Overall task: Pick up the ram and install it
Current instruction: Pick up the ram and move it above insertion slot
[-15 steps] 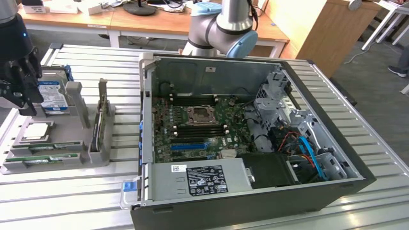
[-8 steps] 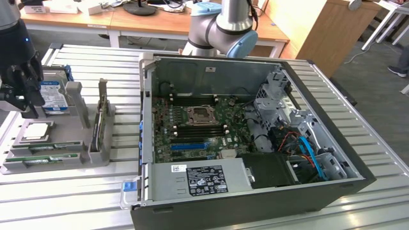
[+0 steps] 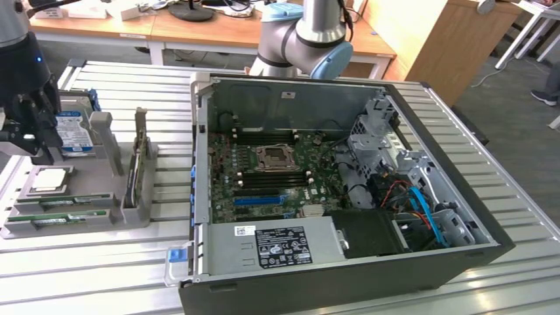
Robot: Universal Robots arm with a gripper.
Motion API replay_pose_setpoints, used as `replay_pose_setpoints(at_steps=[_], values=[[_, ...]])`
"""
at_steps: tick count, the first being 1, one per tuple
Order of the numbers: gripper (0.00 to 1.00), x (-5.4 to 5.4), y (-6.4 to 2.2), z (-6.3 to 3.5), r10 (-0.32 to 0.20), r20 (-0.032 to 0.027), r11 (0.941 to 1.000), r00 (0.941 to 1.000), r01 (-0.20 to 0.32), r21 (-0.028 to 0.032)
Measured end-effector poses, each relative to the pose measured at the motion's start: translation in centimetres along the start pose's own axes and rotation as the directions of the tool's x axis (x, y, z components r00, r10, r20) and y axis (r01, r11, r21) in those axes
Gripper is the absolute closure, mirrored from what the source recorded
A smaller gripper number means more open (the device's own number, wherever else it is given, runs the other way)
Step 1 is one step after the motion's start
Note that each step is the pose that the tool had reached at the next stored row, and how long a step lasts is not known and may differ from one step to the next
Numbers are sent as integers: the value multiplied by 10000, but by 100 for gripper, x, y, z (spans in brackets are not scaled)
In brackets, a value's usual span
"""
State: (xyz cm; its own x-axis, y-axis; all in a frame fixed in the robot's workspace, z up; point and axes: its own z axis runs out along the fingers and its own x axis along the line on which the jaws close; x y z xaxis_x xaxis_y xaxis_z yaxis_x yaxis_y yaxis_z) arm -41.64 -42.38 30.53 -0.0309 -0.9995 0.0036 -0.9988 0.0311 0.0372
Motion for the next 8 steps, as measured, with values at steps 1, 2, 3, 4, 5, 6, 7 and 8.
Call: replay_pose_setpoints(at_steps=[1, 2, 3, 4, 5, 6, 7, 8], values=[[59, 0, 0, 8, 0, 0, 10000, 10000, 0, -1], [59, 0, -1, 17, -1, -1, 10000, 10000, 1, -1], [59, 0, -1, 27, 0, 0, 10000, 10000, 0, 0], [59, 0, -1, 35, 0, 0, 10000, 10000, 0, -1], [59, 0, -2, 43, 0, 0, 10000, 10000, 0, 0], [59, 0, -2, 50, -1, 1, 10000, 10000, 1, 0], [59, 0, -2, 57, -1, 0, 10000, 10000, 1, 0], [59, 0, -2, 65, 0, 0, 10000, 10000, 0, 0]])
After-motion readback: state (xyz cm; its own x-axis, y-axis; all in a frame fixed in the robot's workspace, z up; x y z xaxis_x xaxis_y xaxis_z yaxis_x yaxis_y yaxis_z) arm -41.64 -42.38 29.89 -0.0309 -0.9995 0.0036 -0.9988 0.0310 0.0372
